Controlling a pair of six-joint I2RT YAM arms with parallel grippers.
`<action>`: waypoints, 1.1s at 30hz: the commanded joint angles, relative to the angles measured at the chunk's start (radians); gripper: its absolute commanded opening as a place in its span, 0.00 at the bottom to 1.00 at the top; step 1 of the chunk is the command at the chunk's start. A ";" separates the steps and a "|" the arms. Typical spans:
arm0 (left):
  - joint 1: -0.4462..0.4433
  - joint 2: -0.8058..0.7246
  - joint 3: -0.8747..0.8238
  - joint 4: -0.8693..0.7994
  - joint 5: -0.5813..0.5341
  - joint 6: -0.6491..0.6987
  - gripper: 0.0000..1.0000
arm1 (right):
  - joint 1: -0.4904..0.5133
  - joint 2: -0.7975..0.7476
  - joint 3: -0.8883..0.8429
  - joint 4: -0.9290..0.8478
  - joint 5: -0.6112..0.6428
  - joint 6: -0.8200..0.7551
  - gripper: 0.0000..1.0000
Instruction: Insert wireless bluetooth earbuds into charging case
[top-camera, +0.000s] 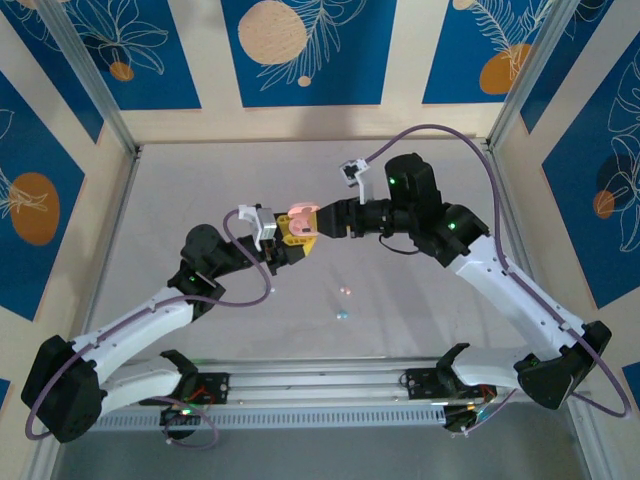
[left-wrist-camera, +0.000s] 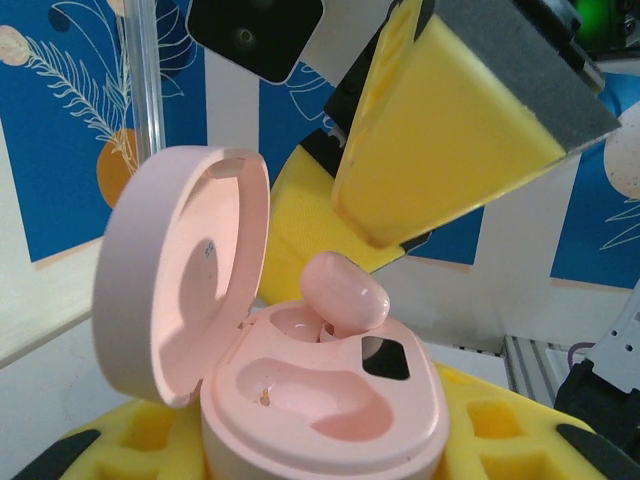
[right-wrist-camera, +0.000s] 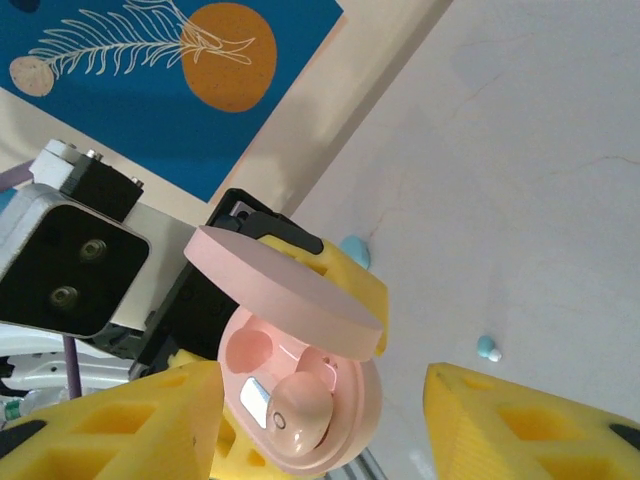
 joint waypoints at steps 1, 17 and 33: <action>-0.009 -0.012 0.012 0.034 0.007 0.026 0.27 | -0.006 -0.019 0.040 -0.044 -0.012 0.023 0.56; -0.009 -0.014 0.017 0.000 0.008 0.038 0.27 | -0.004 -0.034 0.036 -0.057 -0.021 0.045 0.24; -0.010 -0.019 0.018 -0.006 0.008 0.036 0.27 | 0.006 0.038 0.073 -0.052 -0.054 0.038 0.21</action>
